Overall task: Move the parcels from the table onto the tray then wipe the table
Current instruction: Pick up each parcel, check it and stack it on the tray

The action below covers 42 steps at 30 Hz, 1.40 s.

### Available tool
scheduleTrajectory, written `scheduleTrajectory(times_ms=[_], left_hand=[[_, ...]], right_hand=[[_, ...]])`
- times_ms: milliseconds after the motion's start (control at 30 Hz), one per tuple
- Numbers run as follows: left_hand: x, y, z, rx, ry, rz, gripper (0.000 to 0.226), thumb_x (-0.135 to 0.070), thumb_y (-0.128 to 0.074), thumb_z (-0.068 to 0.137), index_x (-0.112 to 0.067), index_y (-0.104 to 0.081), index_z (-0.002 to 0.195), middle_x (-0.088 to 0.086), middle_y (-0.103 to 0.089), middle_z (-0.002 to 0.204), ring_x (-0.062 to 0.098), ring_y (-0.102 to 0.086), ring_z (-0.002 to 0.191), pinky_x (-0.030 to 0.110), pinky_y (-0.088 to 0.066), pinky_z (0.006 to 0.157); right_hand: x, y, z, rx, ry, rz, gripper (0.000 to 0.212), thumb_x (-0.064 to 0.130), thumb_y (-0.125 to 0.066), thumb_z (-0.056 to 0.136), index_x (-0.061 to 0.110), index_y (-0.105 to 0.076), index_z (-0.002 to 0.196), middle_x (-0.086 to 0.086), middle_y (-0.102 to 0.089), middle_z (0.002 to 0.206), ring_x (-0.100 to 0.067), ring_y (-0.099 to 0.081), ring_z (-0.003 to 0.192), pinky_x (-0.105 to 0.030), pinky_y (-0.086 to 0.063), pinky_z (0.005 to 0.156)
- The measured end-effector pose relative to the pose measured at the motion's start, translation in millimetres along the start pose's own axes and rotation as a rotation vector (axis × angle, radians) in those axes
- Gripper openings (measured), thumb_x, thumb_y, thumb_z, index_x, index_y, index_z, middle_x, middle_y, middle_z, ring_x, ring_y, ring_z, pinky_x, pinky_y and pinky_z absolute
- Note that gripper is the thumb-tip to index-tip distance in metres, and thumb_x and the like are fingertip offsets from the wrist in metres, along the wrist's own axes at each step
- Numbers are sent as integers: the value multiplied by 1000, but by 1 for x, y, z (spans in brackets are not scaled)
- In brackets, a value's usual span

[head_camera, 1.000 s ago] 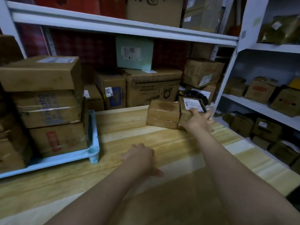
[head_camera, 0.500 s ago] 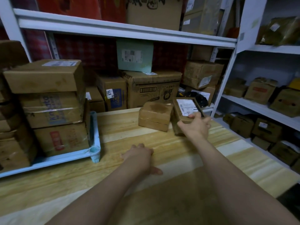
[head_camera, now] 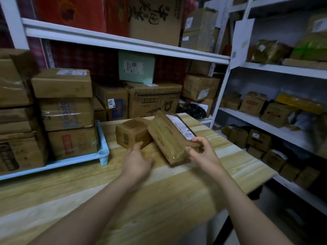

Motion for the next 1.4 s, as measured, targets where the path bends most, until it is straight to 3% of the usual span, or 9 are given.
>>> scheduleTrajectory(times_ms=[100, 233, 400, 533, 667, 833, 1033, 1133, 1400], left_hand=[[-12, 16, -5, -78, -38, -132, 65, -36, -63, 90, -24, -34, 146, 7, -45, 144, 26, -46, 130, 44, -41, 107], [-24, 37, -13, -95, -65, -384, 64, -34, -56, 95, -24, -26, 151, 2, -45, 147, 18, -45, 131, 37, -37, 110], [-31, 72, -22, -155, -68, -707, 59, -47, -43, 98, -39, -18, 151, -6, -42, 147, 19, -47, 129, 45, -43, 105], [-24, 93, -26, -92, -96, -733, 40, -43, -42, 99, -43, -40, 139, -9, -49, 137, 15, -57, 111, 35, -55, 76], [-24, 103, -33, -107, -95, -825, 29, -28, -47, 100, -36, -51, 128, -5, -52, 132, 16, -56, 117, 36, -56, 86], [-20, 101, -37, -156, -125, -810, 32, -5, -50, 97, -24, -56, 122, -1, -53, 128, 11, -61, 103, 34, -57, 85], [-7, 98, -32, -195, -89, -736, 38, 6, -53, 89, -26, -66, 106, -9, -64, 108, 15, -62, 106, 36, -54, 90], [-7, 96, -31, -155, -28, -759, 33, -4, -49, 94, -27, -69, 107, -2, -68, 111, 9, -64, 95, 23, -50, 73], [-13, 87, -37, -137, -27, -703, 26, -42, -45, 99, -27, -66, 102, -16, -64, 98, -7, -53, 88, 20, -40, 74]], right_hand=[[5, -3, -17, 48, -98, 313, 27, 19, -70, 91, 23, -58, 114, -5, -56, 125, -29, -66, 110, -44, -60, 88], [10, -13, -26, 156, -145, 604, 47, 30, -70, 89, 10, -53, 128, -21, -57, 137, -39, -60, 122, -53, -56, 93], [29, -30, -36, 247, -109, 798, 67, 46, -82, 73, 13, -62, 127, -12, -63, 133, -32, -61, 121, -49, -55, 95], [42, -44, -44, 151, -150, 930, 52, 44, -67, 85, 15, -63, 128, -13, -63, 134, -28, -66, 109, -39, -61, 84], [47, -48, -45, 46, -251, 1120, 65, 44, -57, 93, 10, -42, 147, -21, -61, 135, -31, -64, 118, -40, -59, 91], [54, -57, -46, 31, -289, 1101, 41, 29, -55, 98, -1, -59, 125, -24, -63, 131, -30, -61, 122, -46, -47, 108], [44, -56, -42, -2, -281, 993, 43, 22, -64, 87, 11, -64, 129, -14, -66, 130, -26, -59, 111, -38, -50, 85], [37, -55, -42, 3, -239, 959, 56, 10, -61, 85, 14, -56, 140, -16, -65, 132, -25, -58, 111, -35, -47, 80], [34, -51, -46, -71, -197, 996, 40, 1, -54, 96, 5, -55, 136, -13, -73, 110, -18, -71, 89, -28, -59, 72]])
Point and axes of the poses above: each hand's wrist, its own z-axis towards the middle knuckle, its own y-axis out of the back of the hand, x = y × z, the point moved 1 cm from there along z, towards the middle knuckle
